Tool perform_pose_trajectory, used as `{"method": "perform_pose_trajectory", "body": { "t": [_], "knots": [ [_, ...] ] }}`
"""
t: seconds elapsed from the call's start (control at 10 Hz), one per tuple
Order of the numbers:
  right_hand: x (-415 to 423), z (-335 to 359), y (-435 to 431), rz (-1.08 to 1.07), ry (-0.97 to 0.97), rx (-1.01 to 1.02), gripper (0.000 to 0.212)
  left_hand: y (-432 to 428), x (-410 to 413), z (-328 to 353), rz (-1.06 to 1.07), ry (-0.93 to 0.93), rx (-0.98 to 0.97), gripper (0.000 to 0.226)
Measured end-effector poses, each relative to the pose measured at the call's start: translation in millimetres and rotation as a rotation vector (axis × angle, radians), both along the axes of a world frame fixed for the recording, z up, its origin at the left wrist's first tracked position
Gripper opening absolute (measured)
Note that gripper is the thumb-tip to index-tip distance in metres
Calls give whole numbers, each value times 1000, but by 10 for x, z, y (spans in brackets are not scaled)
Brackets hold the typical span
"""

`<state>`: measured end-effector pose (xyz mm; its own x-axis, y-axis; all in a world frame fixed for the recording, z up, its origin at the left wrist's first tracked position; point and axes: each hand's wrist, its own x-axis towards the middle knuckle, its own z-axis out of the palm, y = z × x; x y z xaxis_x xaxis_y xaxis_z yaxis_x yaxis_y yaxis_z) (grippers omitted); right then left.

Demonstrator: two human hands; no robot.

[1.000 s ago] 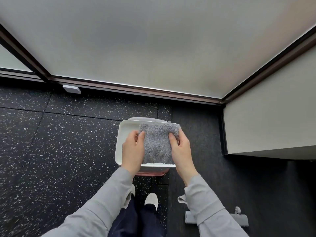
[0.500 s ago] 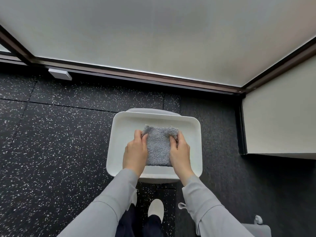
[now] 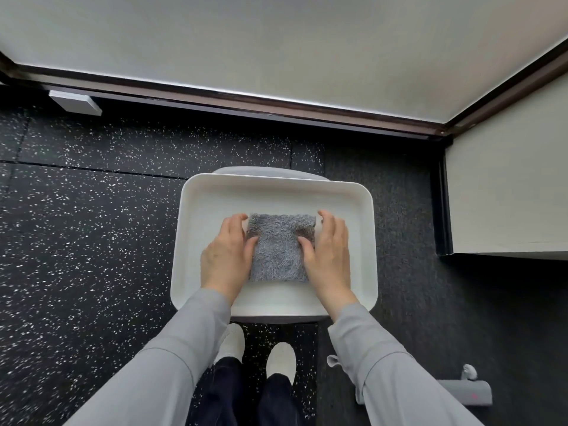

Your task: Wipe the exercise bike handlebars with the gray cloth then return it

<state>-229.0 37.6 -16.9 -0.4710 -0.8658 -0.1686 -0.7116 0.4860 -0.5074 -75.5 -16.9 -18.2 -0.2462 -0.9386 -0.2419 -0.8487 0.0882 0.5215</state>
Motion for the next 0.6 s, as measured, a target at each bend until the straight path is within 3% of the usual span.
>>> {"method": "perform_pose_trajectory", "body": {
  "t": [0.1, 0.2, 0.4, 0.6],
  "knots": [
    [-36, 35, 123, 326, 217, -4, 60, 59, 80, -14, -306, -158, -233, 55],
    [-152, -60, 236, 624, 294, 242, 71, 90, 160, -84, -558, -371, -207, 71],
    [-272, -109, 197, 706, 365, 410, 83, 11, 246, -244, -673, -478, -98, 82],
    [-158, 332, 186, 556, 269, 340, 82, 79, 246, 197, -559, -484, -22, 89]
  ]
}}
